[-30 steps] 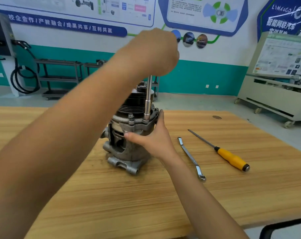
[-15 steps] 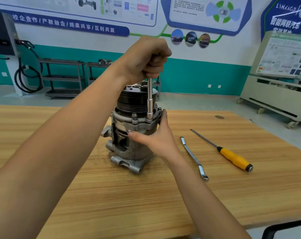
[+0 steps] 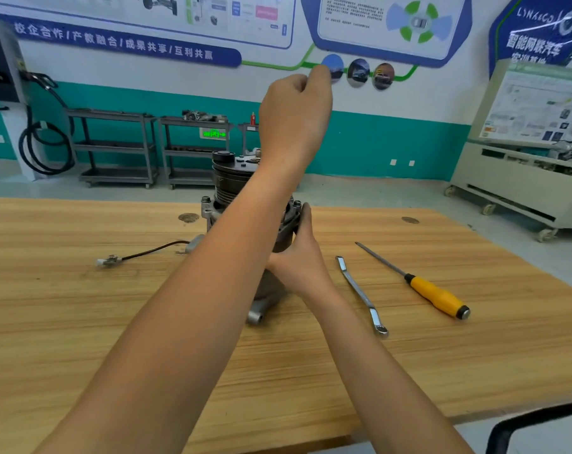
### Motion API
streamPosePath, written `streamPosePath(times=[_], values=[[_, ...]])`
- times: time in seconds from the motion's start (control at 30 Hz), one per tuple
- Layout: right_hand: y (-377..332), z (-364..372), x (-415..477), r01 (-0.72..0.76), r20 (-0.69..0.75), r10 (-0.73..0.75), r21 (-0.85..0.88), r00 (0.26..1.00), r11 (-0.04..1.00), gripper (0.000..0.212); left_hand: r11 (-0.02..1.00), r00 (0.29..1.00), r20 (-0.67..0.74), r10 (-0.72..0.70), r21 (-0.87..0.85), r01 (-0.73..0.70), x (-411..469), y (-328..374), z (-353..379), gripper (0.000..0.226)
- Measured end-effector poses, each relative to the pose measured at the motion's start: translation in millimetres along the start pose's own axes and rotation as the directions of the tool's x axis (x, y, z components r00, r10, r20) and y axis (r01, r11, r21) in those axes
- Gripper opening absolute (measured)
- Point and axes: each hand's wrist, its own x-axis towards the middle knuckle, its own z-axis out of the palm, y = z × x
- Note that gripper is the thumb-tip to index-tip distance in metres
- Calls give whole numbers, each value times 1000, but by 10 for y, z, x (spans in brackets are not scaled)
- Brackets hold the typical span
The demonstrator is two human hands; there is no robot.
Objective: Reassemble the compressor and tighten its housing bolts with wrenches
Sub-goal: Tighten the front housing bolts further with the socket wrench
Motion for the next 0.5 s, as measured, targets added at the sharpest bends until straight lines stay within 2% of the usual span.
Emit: streamPosePath(times=[0.13,0.2,0.3,0.37,0.43,0.5], values=[[20,-4,5,14,1,-14,12,1000,1000,132,997,998,-11,67,-35,-68,45,-54,20,56],[30,-8,11,16,-4,-16,22,1000,1000,132,996,997,50,62,-72,-59,93,-83,-12,52],[51,-10,16,28,-13,-28,30,1000,999,131,975,975,220,-6,-213,54,164,-109,-149,49],[59,-11,17,38,-16,-37,27,999,999,131,939,907,420,-24,-302,165,227,-145,-258,37],[69,-14,22,40,-14,-39,34,999,999,132,912,809,588,-1,-331,242,307,-190,-348,32],[78,-14,26,42,-9,-42,34,999,999,132,889,739,673,24,-352,292,386,-223,-409,36]])
